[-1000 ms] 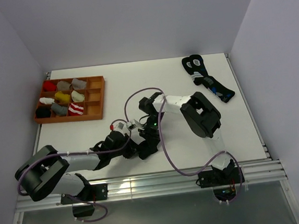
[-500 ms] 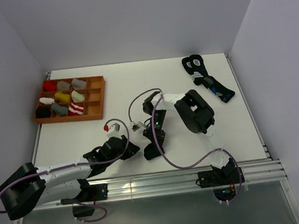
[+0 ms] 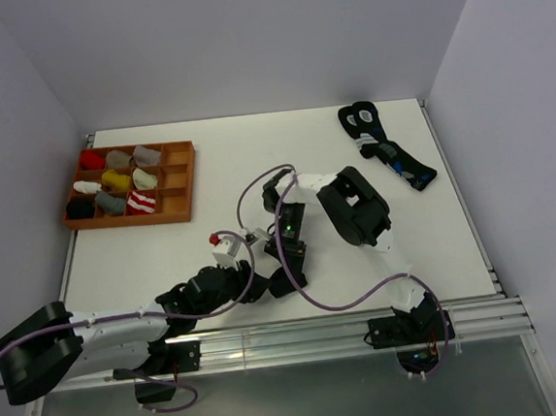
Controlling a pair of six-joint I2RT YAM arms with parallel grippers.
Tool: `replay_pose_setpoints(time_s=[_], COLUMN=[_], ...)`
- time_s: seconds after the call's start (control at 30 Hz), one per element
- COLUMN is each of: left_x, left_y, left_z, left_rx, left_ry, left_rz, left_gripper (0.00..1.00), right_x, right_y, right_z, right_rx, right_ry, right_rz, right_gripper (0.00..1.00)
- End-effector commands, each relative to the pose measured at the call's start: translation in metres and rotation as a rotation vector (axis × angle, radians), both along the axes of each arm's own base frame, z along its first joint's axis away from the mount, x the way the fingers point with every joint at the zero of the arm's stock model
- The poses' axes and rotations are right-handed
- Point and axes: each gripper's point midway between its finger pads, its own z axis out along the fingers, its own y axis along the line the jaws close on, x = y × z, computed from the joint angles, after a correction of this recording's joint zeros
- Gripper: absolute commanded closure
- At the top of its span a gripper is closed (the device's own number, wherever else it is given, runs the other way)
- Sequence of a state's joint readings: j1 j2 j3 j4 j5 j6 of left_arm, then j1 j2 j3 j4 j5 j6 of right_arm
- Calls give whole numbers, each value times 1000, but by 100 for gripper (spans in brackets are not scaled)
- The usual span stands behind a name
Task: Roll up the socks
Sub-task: Roll the sock at the center of the board.
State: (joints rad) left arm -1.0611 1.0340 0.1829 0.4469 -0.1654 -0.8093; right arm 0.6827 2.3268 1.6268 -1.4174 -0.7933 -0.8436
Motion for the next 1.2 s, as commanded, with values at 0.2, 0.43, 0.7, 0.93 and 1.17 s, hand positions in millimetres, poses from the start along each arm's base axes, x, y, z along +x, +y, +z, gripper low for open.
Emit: replay_pose_setpoints(time_s=[0.2,0.43,0.7,0.93,1.17], left_x=[2,6,11,11,11], left_y=[-48,-57,-55,-57,-59], left_z=[26,30,9,-4,-21], left_rx=[-59,-67,-47,-43,-24], left_ry=[-145,-164,-117,-88,-32], left_rz=[-186,-231,-257,-282,-299], left_gripper=[55,54,54,55,65], right_x=[21,20,21,20,23], right_y=[-11,-11,-11,-11,-9], right_z=[-34,-36,-34,-35,-35], right_rx=[-41,-54,-52,-51,-48], right_ry=[-114,-107,-109,-111,-130], right_rz=[71,69,67,67,58], right_gripper=[76,76,76,76,76])
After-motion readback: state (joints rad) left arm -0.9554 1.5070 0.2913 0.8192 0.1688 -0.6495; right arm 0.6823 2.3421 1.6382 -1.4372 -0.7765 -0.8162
